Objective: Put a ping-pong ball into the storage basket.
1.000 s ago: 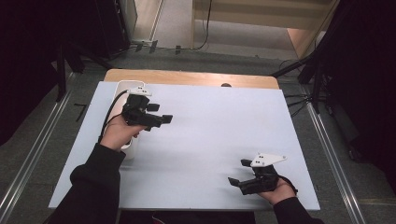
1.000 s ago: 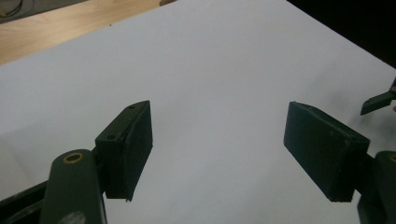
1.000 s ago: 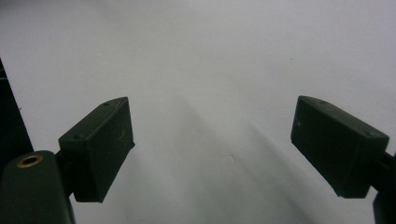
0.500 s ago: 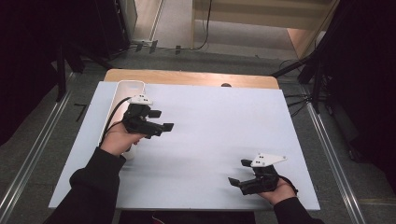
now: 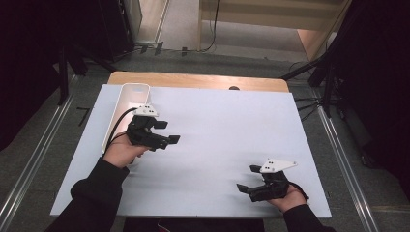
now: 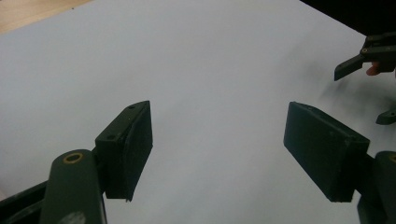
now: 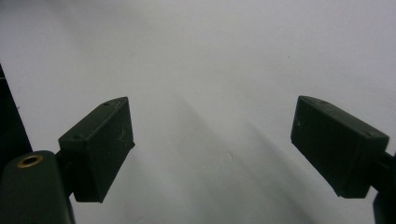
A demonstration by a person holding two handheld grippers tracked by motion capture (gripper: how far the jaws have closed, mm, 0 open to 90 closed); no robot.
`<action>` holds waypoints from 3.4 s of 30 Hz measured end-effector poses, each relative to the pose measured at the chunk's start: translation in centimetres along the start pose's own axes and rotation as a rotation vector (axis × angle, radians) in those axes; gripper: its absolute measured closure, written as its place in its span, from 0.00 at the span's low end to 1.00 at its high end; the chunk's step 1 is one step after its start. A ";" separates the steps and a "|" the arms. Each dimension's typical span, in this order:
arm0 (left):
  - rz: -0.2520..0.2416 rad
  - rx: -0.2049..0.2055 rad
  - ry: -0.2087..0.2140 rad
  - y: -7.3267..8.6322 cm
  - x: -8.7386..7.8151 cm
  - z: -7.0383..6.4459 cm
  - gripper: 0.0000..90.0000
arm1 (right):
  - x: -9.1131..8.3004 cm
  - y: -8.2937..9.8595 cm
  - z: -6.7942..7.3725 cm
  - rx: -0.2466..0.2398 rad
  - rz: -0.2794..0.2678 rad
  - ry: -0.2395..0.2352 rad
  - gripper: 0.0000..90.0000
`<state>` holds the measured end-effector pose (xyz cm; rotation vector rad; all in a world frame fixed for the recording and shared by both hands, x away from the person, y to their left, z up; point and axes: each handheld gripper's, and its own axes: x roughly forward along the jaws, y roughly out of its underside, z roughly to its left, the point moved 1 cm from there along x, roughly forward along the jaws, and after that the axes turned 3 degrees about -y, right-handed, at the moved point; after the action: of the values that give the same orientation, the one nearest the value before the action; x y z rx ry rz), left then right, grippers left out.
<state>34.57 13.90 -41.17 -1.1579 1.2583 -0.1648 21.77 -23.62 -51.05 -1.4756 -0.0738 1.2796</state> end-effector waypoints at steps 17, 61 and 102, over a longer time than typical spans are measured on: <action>0.029 0.022 -0.001 2.4 -0.1 -0.7 0.27 | 0.0 0.0 0.0 0.002 0.003 0.000 0.13; 0.063 0.097 0.053 8.2 -0.4 -2.9 0.27 | 0.1 0.1 0.0 0.007 0.014 0.006 0.13; 0.099 0.096 0.063 10.8 -1.0 -2.8 0.27 | 0.2 0.1 -0.1 0.014 0.021 0.016 0.13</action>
<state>26.87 18.03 -48.22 -1.0132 1.3460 -0.1872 21.80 -23.58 -51.30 -1.4782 -0.0386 1.2829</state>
